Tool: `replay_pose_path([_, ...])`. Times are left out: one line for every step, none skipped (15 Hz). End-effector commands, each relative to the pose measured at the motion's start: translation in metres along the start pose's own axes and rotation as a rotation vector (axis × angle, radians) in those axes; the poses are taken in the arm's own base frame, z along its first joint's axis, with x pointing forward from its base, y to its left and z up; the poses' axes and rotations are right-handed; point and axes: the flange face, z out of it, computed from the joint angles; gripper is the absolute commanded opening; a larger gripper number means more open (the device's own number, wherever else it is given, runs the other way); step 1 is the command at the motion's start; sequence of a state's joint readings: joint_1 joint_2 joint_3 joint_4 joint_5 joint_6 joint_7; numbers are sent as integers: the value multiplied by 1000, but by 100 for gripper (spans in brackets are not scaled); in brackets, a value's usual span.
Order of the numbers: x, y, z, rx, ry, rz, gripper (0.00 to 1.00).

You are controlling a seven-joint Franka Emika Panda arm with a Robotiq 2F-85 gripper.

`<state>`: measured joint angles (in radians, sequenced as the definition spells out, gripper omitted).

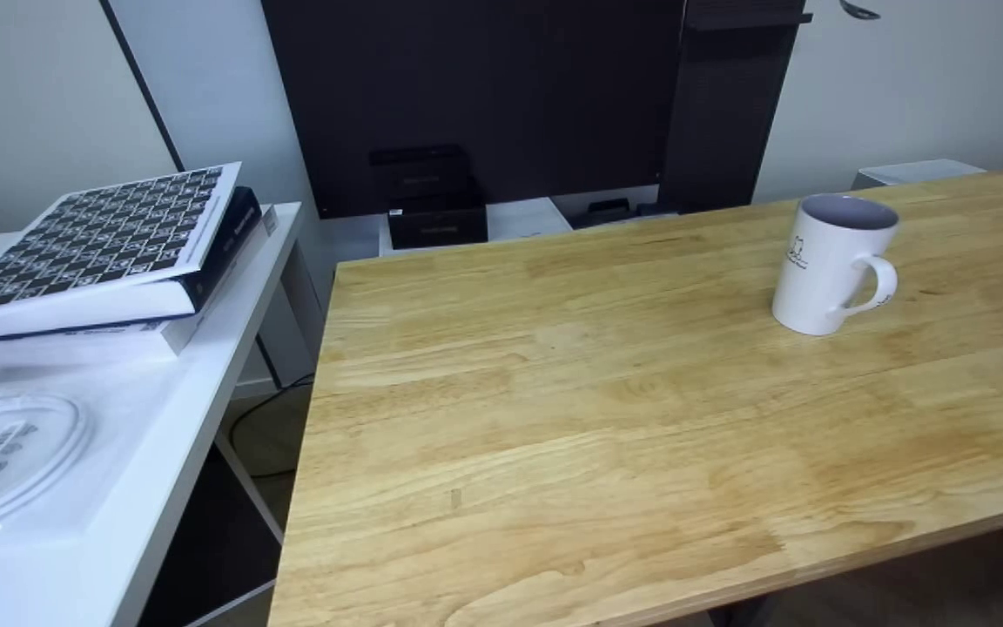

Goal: Put the spoon in the mug

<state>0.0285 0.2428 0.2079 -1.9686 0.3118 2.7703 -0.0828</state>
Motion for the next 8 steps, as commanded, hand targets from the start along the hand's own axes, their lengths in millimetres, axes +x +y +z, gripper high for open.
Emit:
replay_pose_path([-23,0,-24,-24,-5,-31,4])
replay_pose_path([-27,1,-27,-29,-12,-38,4])
replay_pose_path([-14,-1,-13,-13,-9,-25,16])
replay_pose_path([-18,0,-15,-17,-13,-28,16])
replay_pose_path([-21,0,-17,-20,-15,-29,16])
replay_pose_path([-22,1,-18,-21,-16,-31,16])
replay_pose_path([-23,1,-19,-22,-16,-31,16])
replay_pose_path([-24,1,-19,-22,-17,-32,16])
